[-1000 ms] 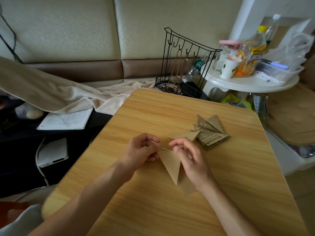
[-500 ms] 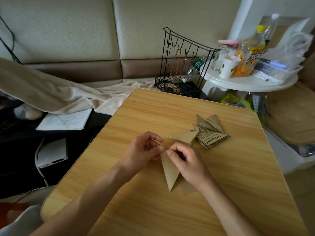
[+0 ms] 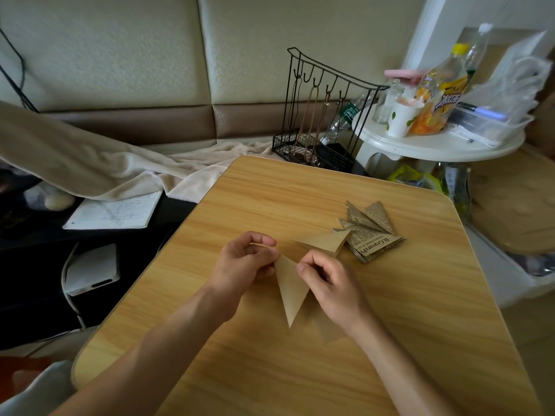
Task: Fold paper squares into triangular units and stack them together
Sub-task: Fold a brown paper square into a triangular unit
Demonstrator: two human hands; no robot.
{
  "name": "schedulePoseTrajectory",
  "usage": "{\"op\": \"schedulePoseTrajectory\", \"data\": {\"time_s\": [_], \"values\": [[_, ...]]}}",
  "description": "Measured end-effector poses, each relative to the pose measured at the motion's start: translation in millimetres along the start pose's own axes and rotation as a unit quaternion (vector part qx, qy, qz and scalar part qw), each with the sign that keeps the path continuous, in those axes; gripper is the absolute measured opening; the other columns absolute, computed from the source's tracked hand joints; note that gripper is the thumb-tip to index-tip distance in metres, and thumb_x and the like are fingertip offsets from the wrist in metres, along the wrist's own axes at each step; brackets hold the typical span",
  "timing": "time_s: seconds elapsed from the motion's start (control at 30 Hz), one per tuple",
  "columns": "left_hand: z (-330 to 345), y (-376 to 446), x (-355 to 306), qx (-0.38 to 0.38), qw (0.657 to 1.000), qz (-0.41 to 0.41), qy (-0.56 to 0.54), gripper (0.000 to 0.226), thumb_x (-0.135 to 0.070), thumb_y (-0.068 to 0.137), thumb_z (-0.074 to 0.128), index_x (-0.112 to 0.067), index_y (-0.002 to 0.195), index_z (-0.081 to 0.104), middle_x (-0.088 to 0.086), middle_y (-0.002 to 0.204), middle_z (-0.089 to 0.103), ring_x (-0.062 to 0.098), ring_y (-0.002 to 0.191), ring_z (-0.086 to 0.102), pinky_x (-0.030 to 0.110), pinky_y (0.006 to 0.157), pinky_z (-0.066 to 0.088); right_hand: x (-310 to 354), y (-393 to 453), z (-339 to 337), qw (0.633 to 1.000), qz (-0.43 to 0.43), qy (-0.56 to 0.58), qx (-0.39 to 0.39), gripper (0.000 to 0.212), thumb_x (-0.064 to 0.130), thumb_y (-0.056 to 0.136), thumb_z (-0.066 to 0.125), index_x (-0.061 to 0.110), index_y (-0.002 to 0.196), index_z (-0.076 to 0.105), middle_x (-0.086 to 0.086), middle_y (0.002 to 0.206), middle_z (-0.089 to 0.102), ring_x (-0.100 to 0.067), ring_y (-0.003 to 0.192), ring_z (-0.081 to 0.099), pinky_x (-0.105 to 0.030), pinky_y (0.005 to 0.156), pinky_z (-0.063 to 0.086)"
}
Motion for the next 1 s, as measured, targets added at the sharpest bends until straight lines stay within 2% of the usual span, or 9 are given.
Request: {"op": "schedulePoseTrajectory", "data": {"time_s": [0.1, 0.2, 0.33, 0.4, 0.47, 0.63, 0.73, 0.9, 1.0], "values": [[-1.2, 0.5, 4.1, -0.011, 1.000, -0.014, -0.017, 0.014, -0.003, 0.091, 0.073, -0.009, 0.104, 0.071, 0.000, 0.072, 0.065, 0.010, 0.071, 0.065, 0.022, 0.070, 0.058, 0.0, 0.4, -0.8, 1.000, -0.002, 0.002, -0.009, 0.022, 0.031, 0.096, 0.059, 0.023, 0.076, 0.061, 0.009, 0.065, 0.051, -0.009, 0.063, 0.046, -0.034, 0.060, 0.037], [0.2, -0.8, 2.5, -0.007, 1.000, -0.008, -0.018, 0.017, -0.004, 0.092, 0.072, -0.009, 0.109, 0.069, 0.000, 0.071, 0.065, 0.010, 0.070, 0.065, 0.022, 0.070, 0.058, -1.0, 1.0, -2.1, 1.000, -0.004, 0.006, -0.016, 0.023, 0.030, 0.096, 0.058, 0.021, 0.075, 0.059, 0.009, 0.065, 0.050, -0.009, 0.063, 0.045, -0.034, 0.061, 0.037], [12.3, -4.2, 1.3, 0.063, 0.997, -0.023, 0.033, 0.032, -0.015, 0.089, 0.079, -0.012, 0.117, 0.065, 0.012, 0.096, 0.076, 0.020, 0.089, 0.075, 0.028, 0.077, 0.061, -3.8, 1.2, -6.9, 0.999, -0.004, 0.011, -0.048, 0.026, 0.017, 0.103, 0.060, 0.020, 0.077, 0.060, 0.013, 0.064, 0.048, -0.003, 0.062, 0.043, -0.023, 0.059, 0.034], [20.6, -7.9, 4.1, 0.111, 0.989, -0.039, 0.084, 0.030, -0.018, 0.089, 0.080, -0.008, 0.115, 0.069, 0.014, 0.102, 0.077, 0.024, 0.095, 0.076, 0.029, 0.079, 0.062, -4.9, 1.0, -8.6, 0.998, 0.002, 0.011, -0.061, 0.025, 0.014, 0.103, 0.060, 0.018, 0.079, 0.061, 0.014, 0.063, 0.047, -0.002, 0.061, 0.041, -0.020, 0.058, 0.033], [23.9, -10.6, 6.6, 0.130, 0.984, -0.041, 0.113, 0.021, -0.017, 0.090, 0.078, -0.006, 0.107, 0.074, 0.013, 0.098, 0.078, 0.023, 0.091, 0.076, 0.028, 0.076, 0.062, -4.5, 0.8, -8.6, 0.998, 0.002, 0.007, -0.064, 0.024, 0.013, 0.103, 0.061, 0.017, 0.079, 0.062, 0.013, 0.064, 0.048, -0.002, 0.062, 0.042, -0.021, 0.060, 0.034], [20.6, -10.5, 6.9, 0.113, 0.984, -0.036, 0.134, 0.013, -0.012, 0.087, 0.080, -0.003, 0.095, 0.075, 0.018, 0.092, 0.077, 0.022, 0.084, 0.076, 0.025, 0.070, 0.061, 0.7, 0.3, -5.8, 0.999, -0.016, -0.014, -0.048, 0.023, 0.014, 0.101, 0.065, 0.015, 0.078, 0.063, 0.010, 0.066, 0.052, -0.008, 0.064, 0.047, -0.029, 0.061, 0.038], [21.6, -11.1, 6.1, 0.119, 0.981, -0.031, 0.148, 0.010, -0.009, 0.086, 0.081, -0.006, 0.091, 0.075, 0.012, 0.081, 0.074, 0.017, 0.077, 0.074, 0.023, 0.068, 0.060, 0.9, 0.7, -5.5, 0.998, -0.022, -0.025, -0.046, 0.024, 0.014, 0.100, 0.065, 0.015, 0.077, 0.062, 0.007, 0.067, 0.052, -0.011, 0.063, 0.046, -0.030, 0.060, 0.038], [28.9, -14.9, 0.8, 0.166, 0.965, -0.003, 0.202, 0.030, 0.000, 0.079, 0.084, -0.007, 0.105, 0.072, 0.020, 0.098, 0.074, 0.023, 0.081, 0.071, 0.033, 0.076, 0.061, -1.1, 0.7, -4.6, 0.998, -0.020, -0.027, -0.048, 0.025, 0.016, 0.100, 0.065, 0.017, 0.075, 0.060, 0.010, 0.067, 0.053, -0.006, 0.063, 0.046, -0.026, 0.060, 0.037], [29.2, -15.6, 2.5, 0.189, 0.952, -0.008, 0.241, 0.036, -0.006, 0.076, 0.087, -0.012, 0.107, 0.070, 0.010, 0.098, 0.077, 0.030, 0.091, 0.074, 0.039, 0.083, 0.061, -1.4, 1.1, -4.6, 0.998, -0.023, -0.027, -0.049, 0.025, 0.016, 0.100, 0.066, 0.019, 0.076, 0.061, 0.008, 0.068, 0.055, -0.008, 0.064, 0.048, -0.029, 0.061, 0.039]]}}
Point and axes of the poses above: each hand's wrist, its own y-axis towards the middle knuckle, its own z-axis out of the palm, x = y × z, the point moved 9 cm from there along y, towards the middle knuckle
